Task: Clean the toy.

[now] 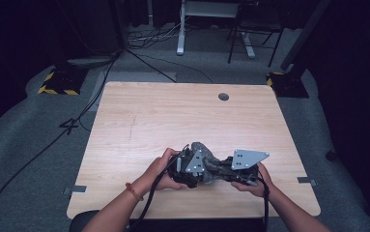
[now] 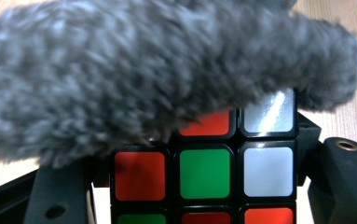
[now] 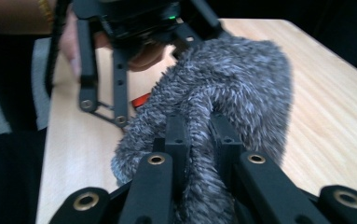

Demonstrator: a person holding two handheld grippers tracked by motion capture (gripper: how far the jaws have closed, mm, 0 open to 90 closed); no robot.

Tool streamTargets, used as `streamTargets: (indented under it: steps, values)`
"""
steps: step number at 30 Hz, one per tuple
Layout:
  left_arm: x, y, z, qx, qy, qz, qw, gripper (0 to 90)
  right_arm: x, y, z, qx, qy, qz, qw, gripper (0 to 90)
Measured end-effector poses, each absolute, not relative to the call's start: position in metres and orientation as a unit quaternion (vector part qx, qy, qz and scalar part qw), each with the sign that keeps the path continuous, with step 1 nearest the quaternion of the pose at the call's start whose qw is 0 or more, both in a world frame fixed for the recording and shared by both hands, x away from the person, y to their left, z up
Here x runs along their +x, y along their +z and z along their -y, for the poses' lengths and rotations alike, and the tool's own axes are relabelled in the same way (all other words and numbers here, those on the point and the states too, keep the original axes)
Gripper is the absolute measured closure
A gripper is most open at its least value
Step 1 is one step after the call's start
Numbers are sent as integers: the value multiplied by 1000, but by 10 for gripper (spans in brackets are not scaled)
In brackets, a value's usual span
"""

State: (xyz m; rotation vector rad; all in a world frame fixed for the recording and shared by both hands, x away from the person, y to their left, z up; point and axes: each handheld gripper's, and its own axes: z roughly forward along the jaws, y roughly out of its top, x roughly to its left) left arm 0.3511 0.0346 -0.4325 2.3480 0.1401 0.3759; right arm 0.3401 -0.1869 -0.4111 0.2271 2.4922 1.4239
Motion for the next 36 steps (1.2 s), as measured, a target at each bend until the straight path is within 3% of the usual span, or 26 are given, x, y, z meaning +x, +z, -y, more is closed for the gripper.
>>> streamTargets:
  steps: [7, 14, 20, 28, 36]
  values:
    - [349, -422, -42, 903, 147, -56, 401, 335, 356, -421, 191, 109, 448, -874, 155, 805]
    - [353, -410, -56, 879, 136, -67, 451, 336, 362, -433, 193, 122, 430, -886, 122, 805]
    - [353, -413, -56, 880, 134, -68, 451, 335, 363, -433, 196, 123, 474, -869, 74, 805]
    - [353, -421, -50, 901, 162, -67, 398, 334, 358, -418, 205, 113, 506, -851, 86, 806]
    - [347, -432, -36, 911, 139, -48, 386, 335, 340, -407, 193, 72, 505, -854, 105, 804]
